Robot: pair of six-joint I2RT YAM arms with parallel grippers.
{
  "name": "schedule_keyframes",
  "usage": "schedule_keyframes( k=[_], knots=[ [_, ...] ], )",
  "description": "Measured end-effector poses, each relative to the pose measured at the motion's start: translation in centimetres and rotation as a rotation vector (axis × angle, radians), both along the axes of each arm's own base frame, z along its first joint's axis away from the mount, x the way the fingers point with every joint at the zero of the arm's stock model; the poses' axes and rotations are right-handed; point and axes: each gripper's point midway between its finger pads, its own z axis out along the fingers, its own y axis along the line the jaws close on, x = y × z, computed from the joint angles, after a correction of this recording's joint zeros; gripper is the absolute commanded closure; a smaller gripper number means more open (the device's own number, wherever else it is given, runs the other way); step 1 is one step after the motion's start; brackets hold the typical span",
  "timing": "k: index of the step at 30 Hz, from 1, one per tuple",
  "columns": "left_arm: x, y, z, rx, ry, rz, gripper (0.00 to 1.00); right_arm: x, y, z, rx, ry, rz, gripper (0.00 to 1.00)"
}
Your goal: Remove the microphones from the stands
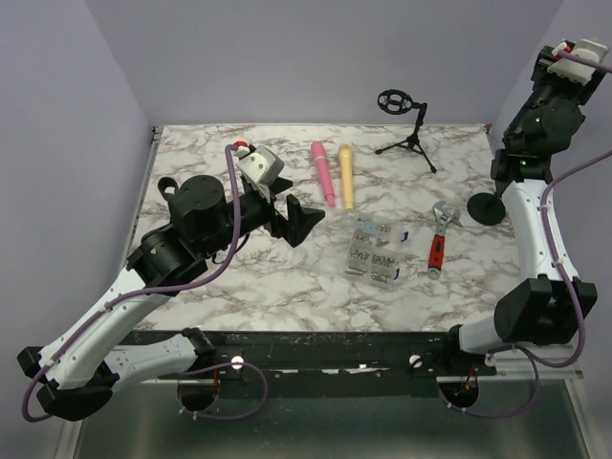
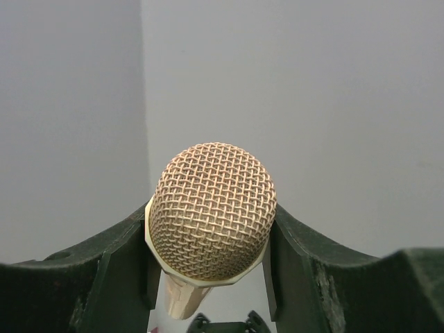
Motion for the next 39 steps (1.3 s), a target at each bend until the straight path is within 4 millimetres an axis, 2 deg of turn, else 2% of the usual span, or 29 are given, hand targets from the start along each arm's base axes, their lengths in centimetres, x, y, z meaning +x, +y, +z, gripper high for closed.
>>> schedule_keyframes(
  k=[4,7,11,15,18,22,24,26,28,31,32,36,39],
  knots=[
    [0.8,0.7,-0.1,0.021,-0.023,0.053,0.01,0.5,2.7,1.9,0.006,0.026,0.197,0.98],
    [1.6,1.4,-0.1,0.036,-0.039,0.1,0.01,0.4,5.9,3.4,0.037,0.021,0.405,0.99],
    [2.8,2.5,0.0,0.042,-0.052,0.16,0.01,0.3,11.0,4.7,0.103,0.009,0.725,0.99],
    [4.2,3.5,0.6,0.018,-0.073,0.215,0.01,1.4,16.7,3.8,0.222,0.073,1.061,0.99],
    [5.1,3.7,0.5,0.005,-0.087,0.237,0.01,3.6,20.8,0.6,0.339,0.192,1.219,0.99],
    [6.2,3.8,-0.6,0.014,-0.091,0.259,0.01,6.8,28.5,-5.6,0.454,0.439,1.332,0.99],
    [6.6,3.8,-1.5,0.029,-0.089,0.264,0.01,8.2,32.5,-8.5,0.477,0.567,1.356,0.99],
    [6.9,3.8,-2.5,0.045,-0.085,0.268,0.01,9.5,35.6,-11.1,0.493,0.676,1.346,0.99],
    [7.0,3.9,-3.8,0.066,-0.072,0.27,0.01,10.7,37.7,-14.0,0.506,0.777,1.313,0.99],
    [7.0,4.0,-5.4,0.097,-0.061,0.269,0.01,12.5,38.2,-19.3,0.546,0.911,1.209,1.0],
    [7.0,4.0,-5.6,0.104,-0.063,0.269,0.01,13.2,37.7,-22.0,0.57,0.97,1.146,0.99],
    [7.0,4.5,-5.5,0.11,-0.085,0.282,0.01,13.9,36.1,-27.0,0.604,1.072,1.005,0.99],
    [7.0,4.8,-5.0,0.103,-0.106,0.292,0.01,14.3,35.0,-28.7,0.601,1.105,0.923,0.99]
  ],
)
